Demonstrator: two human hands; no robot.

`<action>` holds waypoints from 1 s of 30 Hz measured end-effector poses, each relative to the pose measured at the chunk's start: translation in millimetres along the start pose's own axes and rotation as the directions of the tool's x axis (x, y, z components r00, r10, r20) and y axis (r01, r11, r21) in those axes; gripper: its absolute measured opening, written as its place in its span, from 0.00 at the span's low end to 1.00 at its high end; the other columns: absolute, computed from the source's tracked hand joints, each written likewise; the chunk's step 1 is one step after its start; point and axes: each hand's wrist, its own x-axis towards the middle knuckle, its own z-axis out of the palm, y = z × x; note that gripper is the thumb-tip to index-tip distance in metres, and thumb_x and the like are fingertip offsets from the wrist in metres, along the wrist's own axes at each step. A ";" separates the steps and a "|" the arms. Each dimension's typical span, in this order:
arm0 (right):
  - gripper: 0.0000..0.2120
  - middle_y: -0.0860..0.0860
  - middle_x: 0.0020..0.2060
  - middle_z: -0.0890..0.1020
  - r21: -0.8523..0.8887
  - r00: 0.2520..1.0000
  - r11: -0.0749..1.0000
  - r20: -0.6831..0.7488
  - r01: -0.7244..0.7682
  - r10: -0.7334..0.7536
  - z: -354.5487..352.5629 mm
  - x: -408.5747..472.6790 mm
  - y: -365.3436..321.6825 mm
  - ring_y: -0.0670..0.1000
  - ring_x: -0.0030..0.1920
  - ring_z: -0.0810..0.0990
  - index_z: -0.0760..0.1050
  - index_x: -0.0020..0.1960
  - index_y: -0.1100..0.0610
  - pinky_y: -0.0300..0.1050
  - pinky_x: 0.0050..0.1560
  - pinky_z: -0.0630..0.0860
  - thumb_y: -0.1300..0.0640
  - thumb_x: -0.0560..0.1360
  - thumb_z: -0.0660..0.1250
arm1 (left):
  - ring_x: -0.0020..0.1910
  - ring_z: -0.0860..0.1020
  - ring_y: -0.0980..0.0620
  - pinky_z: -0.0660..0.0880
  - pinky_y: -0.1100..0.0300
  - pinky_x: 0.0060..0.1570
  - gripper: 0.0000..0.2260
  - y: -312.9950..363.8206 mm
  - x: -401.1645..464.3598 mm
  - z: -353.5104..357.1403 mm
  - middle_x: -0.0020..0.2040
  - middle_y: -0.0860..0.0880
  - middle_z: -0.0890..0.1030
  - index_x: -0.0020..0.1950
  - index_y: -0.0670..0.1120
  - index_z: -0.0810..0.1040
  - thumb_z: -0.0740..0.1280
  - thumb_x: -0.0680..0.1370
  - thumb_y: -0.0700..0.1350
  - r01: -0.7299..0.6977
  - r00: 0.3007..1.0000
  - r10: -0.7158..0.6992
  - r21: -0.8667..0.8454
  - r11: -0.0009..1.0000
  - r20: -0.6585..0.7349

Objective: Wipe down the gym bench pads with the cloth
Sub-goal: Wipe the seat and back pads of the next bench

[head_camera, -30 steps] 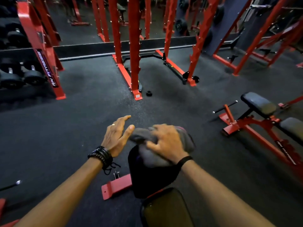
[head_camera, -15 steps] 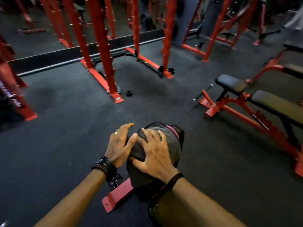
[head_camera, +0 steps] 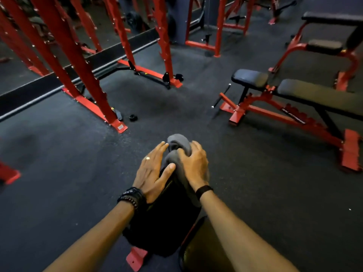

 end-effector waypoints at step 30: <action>0.34 0.48 0.71 0.70 0.099 0.988 0.985 -0.082 0.142 -0.134 7.9 -34.4 44.8 0.49 0.68 0.71 0.60 0.76 0.40 0.51 0.68 0.70 0.26 0.74 0.52 | 0.76 0.61 0.56 0.59 0.53 0.73 0.31 19.6 35.6 15.4 0.78 0.54 0.62 0.77 0.52 0.61 0.48 0.79 0.68 -0.180 0.974 0.179 -0.006 0.984 0.138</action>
